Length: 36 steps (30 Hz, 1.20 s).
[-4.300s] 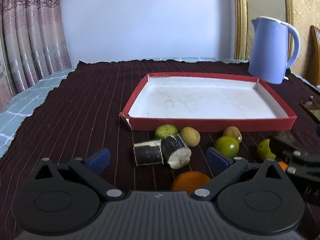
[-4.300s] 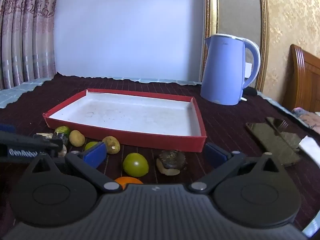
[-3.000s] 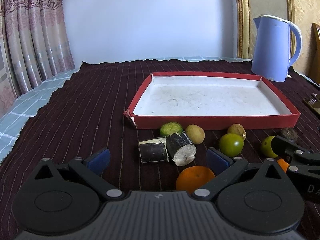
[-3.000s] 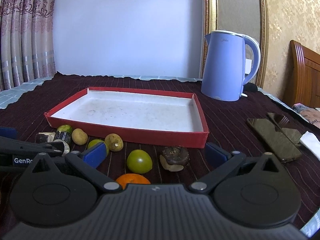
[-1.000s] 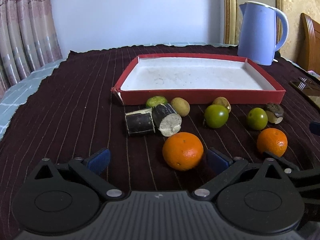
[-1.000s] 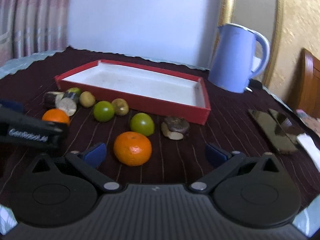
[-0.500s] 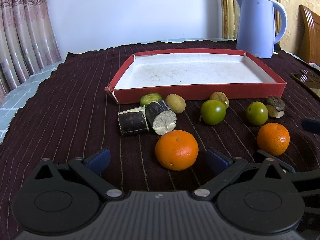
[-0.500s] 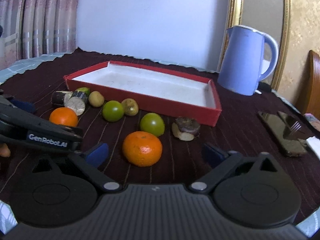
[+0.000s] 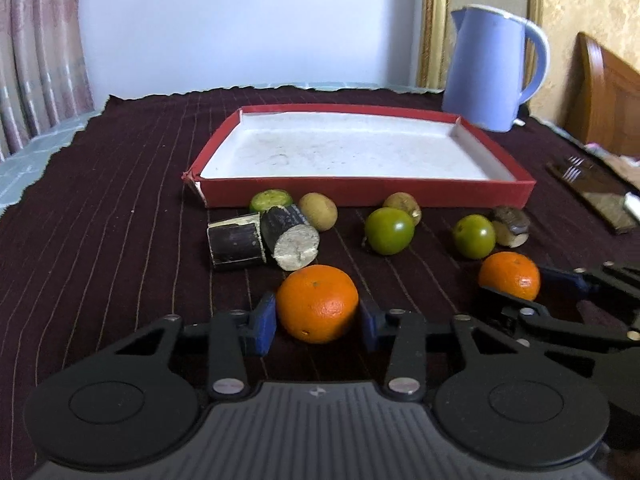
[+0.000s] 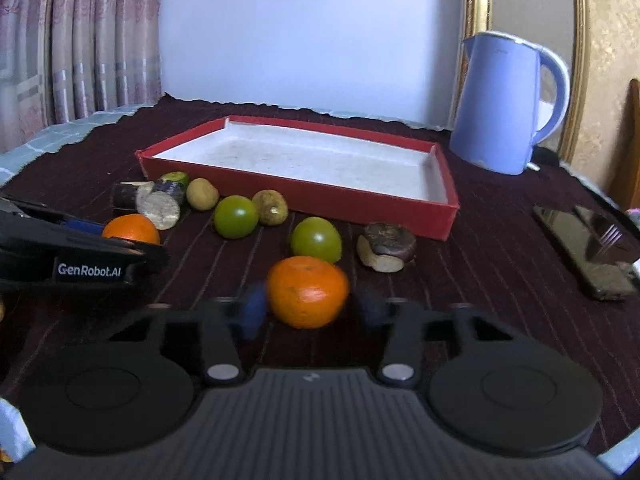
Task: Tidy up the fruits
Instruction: 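Grasp a mandarin orange with the left gripper while the right gripper grasps another mandarin, then lift both held mandarins and carry them over the red-rimmed tray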
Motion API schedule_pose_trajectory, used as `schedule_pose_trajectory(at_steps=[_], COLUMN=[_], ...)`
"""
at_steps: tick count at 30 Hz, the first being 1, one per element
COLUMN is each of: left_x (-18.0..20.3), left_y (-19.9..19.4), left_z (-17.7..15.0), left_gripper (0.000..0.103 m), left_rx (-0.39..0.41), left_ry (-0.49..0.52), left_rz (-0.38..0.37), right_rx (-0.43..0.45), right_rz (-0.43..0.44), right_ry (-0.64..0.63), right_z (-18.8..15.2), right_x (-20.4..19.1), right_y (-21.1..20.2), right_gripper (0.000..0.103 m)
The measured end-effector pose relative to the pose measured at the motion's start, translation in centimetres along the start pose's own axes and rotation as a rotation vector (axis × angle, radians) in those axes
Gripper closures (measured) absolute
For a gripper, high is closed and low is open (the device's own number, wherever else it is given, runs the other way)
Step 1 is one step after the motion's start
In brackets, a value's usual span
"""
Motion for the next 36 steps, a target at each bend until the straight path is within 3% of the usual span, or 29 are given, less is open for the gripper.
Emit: schedule_pose_trajectory(at_steps=[9,19,36], left_x=[-0.7,-0.1,-0.9], left_y=[-1.3,-0.6,2.4], left_z=[1.0,4.3,6.2], left_gripper=[0.062,0.062,0.062], left_rx=[0.047,0.088,0.074], left_ry=[-0.003,0.037,0.041], left_rz=[0.001,0.048,0.080], right_rx=[0.047,0.112,0.136], right_rz=[0.020,-0.006,-0.035], right_ry=[0.008,-0.019,0.006], right_z=[0.5,3.2,6.5], right_x=[-0.1,-0.3,0.4], right_y=[-0.9,-0.8,1.7], right_gripper=[0.064,0.064,0.064])
Point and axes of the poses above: each gripper's, at about its wrist camera, not at the fingertips, and y roughly the way its jaws point, x to its right, z to its top, the point moved 3 cm from there along y, roughly the way its jaws point, and after that the axes turned 7 degrees about y, right-handed, at the moved point
